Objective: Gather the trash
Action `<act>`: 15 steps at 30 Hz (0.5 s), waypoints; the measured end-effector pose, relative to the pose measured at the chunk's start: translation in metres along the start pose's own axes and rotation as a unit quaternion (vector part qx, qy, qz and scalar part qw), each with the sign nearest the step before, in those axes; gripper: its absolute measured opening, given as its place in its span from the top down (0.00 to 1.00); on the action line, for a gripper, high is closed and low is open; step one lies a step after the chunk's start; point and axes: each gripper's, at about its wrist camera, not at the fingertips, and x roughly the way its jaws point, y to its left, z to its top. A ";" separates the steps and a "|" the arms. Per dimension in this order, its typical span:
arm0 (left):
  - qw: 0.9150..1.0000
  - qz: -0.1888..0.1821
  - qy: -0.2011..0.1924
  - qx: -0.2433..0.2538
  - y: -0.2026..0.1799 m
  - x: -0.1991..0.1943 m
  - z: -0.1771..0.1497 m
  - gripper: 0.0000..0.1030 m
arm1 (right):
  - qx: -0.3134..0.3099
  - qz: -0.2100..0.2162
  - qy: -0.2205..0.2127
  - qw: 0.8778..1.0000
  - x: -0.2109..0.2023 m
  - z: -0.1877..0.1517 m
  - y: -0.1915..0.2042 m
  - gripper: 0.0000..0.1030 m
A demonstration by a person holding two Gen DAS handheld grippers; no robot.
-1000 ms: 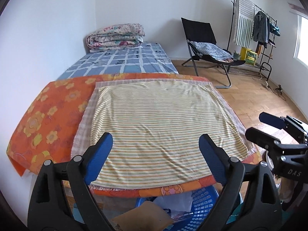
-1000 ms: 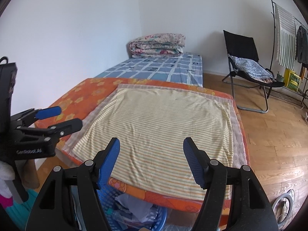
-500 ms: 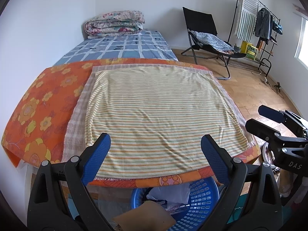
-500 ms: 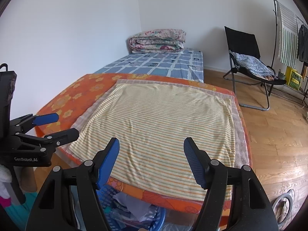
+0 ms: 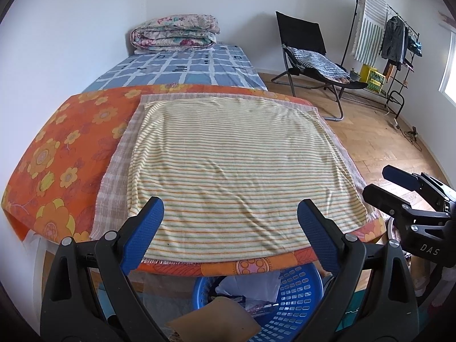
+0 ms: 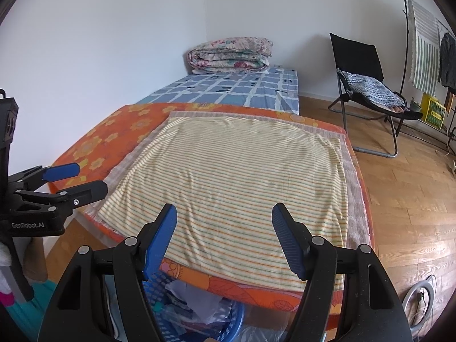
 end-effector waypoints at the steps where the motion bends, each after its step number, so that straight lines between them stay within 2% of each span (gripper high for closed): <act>1: 1.000 0.000 0.001 0.000 0.000 0.001 0.000 0.06 | 0.001 0.000 0.001 1.000 0.001 0.001 0.000 0.33; 15: 1.000 0.000 0.003 -0.002 0.002 0.004 -0.003 0.06 | 0.005 -0.003 0.010 1.000 0.004 -0.002 -0.001 0.33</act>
